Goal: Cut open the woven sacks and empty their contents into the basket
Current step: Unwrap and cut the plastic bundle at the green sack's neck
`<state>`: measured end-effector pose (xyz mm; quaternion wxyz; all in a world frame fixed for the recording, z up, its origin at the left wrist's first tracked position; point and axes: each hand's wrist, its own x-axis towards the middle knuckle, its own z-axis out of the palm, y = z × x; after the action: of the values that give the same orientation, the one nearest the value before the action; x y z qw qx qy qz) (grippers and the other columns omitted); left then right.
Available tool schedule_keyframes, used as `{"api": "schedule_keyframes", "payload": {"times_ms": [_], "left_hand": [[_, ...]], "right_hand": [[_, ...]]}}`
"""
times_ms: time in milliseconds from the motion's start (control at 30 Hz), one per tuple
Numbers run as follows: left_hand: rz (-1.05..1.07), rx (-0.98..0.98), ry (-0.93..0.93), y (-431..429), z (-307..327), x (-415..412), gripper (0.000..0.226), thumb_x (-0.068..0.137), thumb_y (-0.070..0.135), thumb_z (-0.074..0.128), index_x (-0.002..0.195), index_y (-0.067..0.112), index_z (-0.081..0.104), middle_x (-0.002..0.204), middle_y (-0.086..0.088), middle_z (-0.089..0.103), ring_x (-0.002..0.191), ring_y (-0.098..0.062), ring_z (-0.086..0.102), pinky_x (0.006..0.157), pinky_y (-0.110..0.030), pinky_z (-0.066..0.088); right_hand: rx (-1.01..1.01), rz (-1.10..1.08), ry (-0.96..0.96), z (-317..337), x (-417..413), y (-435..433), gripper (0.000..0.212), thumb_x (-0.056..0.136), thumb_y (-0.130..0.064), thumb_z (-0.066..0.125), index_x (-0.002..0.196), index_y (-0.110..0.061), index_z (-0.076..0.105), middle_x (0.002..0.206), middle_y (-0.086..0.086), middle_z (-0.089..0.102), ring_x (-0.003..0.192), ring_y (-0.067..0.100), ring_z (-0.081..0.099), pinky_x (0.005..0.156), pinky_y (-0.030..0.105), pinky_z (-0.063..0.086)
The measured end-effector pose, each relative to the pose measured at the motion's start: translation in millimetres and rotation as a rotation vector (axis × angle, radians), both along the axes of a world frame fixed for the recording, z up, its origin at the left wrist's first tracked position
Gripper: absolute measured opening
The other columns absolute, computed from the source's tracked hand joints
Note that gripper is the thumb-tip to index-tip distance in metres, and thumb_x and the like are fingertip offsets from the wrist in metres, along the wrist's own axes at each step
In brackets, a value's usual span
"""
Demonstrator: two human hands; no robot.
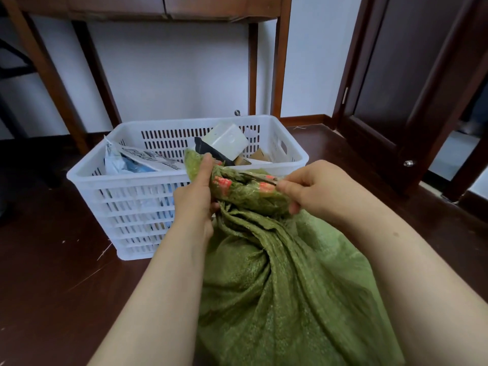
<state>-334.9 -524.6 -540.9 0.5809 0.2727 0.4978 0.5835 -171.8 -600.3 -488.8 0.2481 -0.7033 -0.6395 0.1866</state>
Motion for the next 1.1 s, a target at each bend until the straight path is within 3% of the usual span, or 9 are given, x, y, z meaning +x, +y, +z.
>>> {"api": "schedule_keyframes", "payload": {"times_ms": [200, 367, 433, 600, 767, 833, 933, 1000, 1100], "left_hand": [[0.062, 0.031, 0.089, 3, -1, 4, 0.052, 0.071, 0.057, 0.075, 0.09, 0.016, 0.05, 0.095, -0.008, 0.066, 0.068, -0.019, 0.059, 0.051, -0.025, 0.044], [0.046, 0.088, 0.107, 3, -3, 6, 0.067, 0.062, 0.062, 0.077, 0.103, 0.01, 0.064, 0.097, -0.009, 0.071, 0.084, -0.025, 0.068, 0.066, -0.031, 0.052], [0.058, 0.093, 0.104, 4, -3, 6, 0.068, 0.065, 0.059, 0.077, 0.108, 0.008, 0.063, 0.099, -0.009, 0.07, 0.087, -0.026, 0.067, 0.069, -0.032, 0.052], [0.073, 0.1, 0.041, 0, 3, 4, 0.048, 0.08, 0.038, 0.074, 0.107, 0.001, 0.061, 0.083, -0.007, 0.068, 0.056, -0.012, 0.065, 0.044, -0.018, 0.048], [0.117, 0.087, -0.009, -2, 10, -2, 0.037, 0.082, 0.027, 0.074, 0.101, 0.0, 0.058, 0.073, -0.005, 0.064, 0.039, -0.005, 0.059, 0.039, -0.017, 0.046], [0.124, 0.073, 0.007, 1, 8, -9, 0.032, 0.081, 0.028, 0.076, 0.09, 0.003, 0.058, 0.073, -0.006, 0.066, 0.048, -0.01, 0.063, 0.042, -0.019, 0.049], [0.108, 0.075, 0.066, 5, 4, -15, 0.033, 0.079, 0.035, 0.076, 0.084, 0.006, 0.059, 0.079, -0.007, 0.069, 0.065, -0.017, 0.067, 0.049, -0.023, 0.054], [0.09, 0.086, 0.109, 5, 3, -14, 0.04, 0.077, 0.042, 0.076, 0.089, 0.006, 0.062, 0.082, -0.007, 0.07, 0.073, -0.021, 0.069, 0.058, -0.027, 0.055], [0.017, 0.087, 0.152, 3, 3, -9, 0.048, 0.074, 0.05, 0.075, 0.09, 0.006, 0.065, 0.078, -0.007, 0.071, 0.066, -0.019, 0.067, 0.055, -0.026, 0.052]], "right_hand": [[-0.011, -0.039, -0.123, 4, -4, -3, 0.036, 0.093, -0.045, 0.053, 0.083, -0.016, 0.071, 0.074, 0.005, 0.069, 0.075, 0.024, 0.065, 0.078, 0.04, 0.055], [0.005, -0.138, -0.246, 3, -4, 1, 0.04, 0.095, -0.043, 0.051, 0.065, -0.018, 0.058, 0.065, -0.003, 0.057, 0.072, 0.023, 0.058, 0.066, 0.03, 0.045], [-0.008, -0.151, -0.273, 1, -3, 2, 0.036, 0.095, -0.043, 0.05, 0.073, -0.019, 0.063, 0.063, -0.004, 0.054, 0.07, 0.022, 0.056, 0.063, 0.028, 0.04], [-0.055, -0.219, -0.241, -1, 6, 0, 0.021, 0.095, -0.042, 0.053, 0.098, -0.032, 0.071, 0.074, -0.006, 0.06, 0.081, 0.021, 0.06, 0.068, 0.029, 0.042], [-0.106, -0.282, -0.224, -8, 22, 3, 0.033, 0.091, -0.045, 0.057, 0.068, -0.021, 0.061, 0.073, -0.004, 0.063, 0.079, 0.023, 0.062, 0.07, 0.03, 0.045], [-0.114, -0.257, -0.104, -13, 33, 5, 0.034, 0.086, -0.042, 0.062, 0.061, -0.019, 0.066, 0.065, -0.002, 0.064, 0.072, 0.024, 0.064, 0.072, 0.033, 0.052], [-0.12, -0.207, 0.234, -5, 39, 3, 0.025, 0.086, -0.028, 0.062, 0.067, -0.015, 0.073, 0.052, 0.001, 0.05, 0.045, 0.016, 0.042, 0.041, 0.02, 0.039], [-0.109, -0.169, 0.434, 5, 36, 0, 0.032, 0.088, -0.036, 0.061, 0.072, -0.01, 0.072, 0.052, 0.001, 0.039, 0.041, 0.012, 0.027, 0.035, 0.015, 0.023], [0.048, -0.128, 0.535, 3, 24, 2, 0.041, 0.07, -0.051, 0.076, 0.069, -0.011, 0.072, 0.044, -0.007, 0.045, 0.037, 0.006, 0.033, 0.038, 0.016, 0.026]]}}
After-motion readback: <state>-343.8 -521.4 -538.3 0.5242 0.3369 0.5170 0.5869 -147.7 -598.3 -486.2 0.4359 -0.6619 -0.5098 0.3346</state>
